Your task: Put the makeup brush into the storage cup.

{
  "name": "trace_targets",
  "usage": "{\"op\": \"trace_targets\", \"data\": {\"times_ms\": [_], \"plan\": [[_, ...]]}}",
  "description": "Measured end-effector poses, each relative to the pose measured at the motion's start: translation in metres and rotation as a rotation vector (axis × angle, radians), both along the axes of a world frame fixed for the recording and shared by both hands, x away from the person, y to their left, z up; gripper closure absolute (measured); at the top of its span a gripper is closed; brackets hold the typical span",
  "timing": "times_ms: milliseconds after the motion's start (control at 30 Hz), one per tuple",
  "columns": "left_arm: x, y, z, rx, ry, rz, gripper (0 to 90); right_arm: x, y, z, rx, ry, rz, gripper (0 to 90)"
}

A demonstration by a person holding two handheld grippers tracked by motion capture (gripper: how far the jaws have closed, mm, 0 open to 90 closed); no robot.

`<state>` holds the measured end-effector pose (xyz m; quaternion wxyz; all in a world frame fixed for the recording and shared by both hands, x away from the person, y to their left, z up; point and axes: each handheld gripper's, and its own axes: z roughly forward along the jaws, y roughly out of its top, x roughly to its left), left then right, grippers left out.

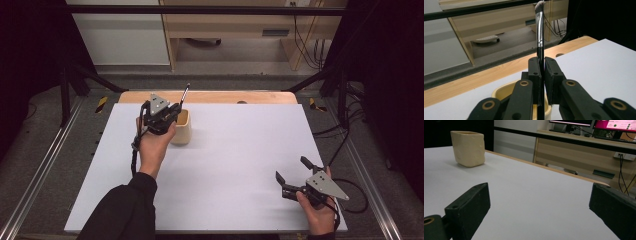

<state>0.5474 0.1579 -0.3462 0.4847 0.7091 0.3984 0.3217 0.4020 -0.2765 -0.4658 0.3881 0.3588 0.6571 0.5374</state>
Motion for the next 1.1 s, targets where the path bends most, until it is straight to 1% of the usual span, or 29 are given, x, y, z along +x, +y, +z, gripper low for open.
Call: {"op": "trace_targets", "data": {"times_ms": [133,233,300,433,500,600,700,733,867,900,967,1033,1100], "plan": [[0.001,0.000,-0.001,-0.012,-0.006,0.004,83.9,0.000,0.000,0.000,0.000,0.000,0.000,3.7],[0.002,0.001,0.000,-0.010,-0.013,0.004,83.9,0.000,0.000,0.000,-0.002,-0.002,0.000,3.7],[0.002,0.001,0.000,-0.016,-0.011,0.006,84.0,0.000,0.000,0.000,-0.002,0.000,0.000,3.7],[0.002,0.002,0.000,-0.024,-0.021,0.013,83.9,0.000,0.000,0.000,-0.002,-0.001,0.000,3.7],[0.002,0.002,0.001,-0.024,-0.031,0.016,84.0,0.000,0.000,0.000,0.006,0.000,-0.003,3.7],[0.004,0.002,0.001,-0.024,-0.034,0.016,83.9,0.000,-0.002,0.000,0.009,-0.002,-0.003,3.7],[0.005,0.000,0.000,-0.037,-0.040,0.015,84.0,0.000,-0.002,0.000,0.009,-0.002,-0.003,3.7],[0.006,0.000,0.000,-0.035,-0.043,0.015,83.9,0.000,-0.002,0.000,0.009,-0.002,-0.003,3.7],[0.010,-0.001,-0.001,-0.038,-0.057,0.021,83.9,0.000,-0.001,0.000,0.031,0.004,0.009,4.0],[0.011,-0.001,-0.002,-0.044,-0.059,0.021,83.9,-0.001,0.000,0.000,0.032,0.005,0.012,4.1],[0.012,0.000,-0.002,-0.039,-0.072,0.026,83.9,-0.001,0.000,0.000,0.030,0.004,0.018,4.4],[0.012,0.000,-0.002,-0.039,-0.084,0.028,83.9,-0.001,0.001,0.000,0.042,0.006,0.018,4.4],[0.012,0.001,-0.001,-0.042,-0.089,0.027,83.9,0.000,0.000,0.000,0.039,0.004,0.019,4.4]]}}
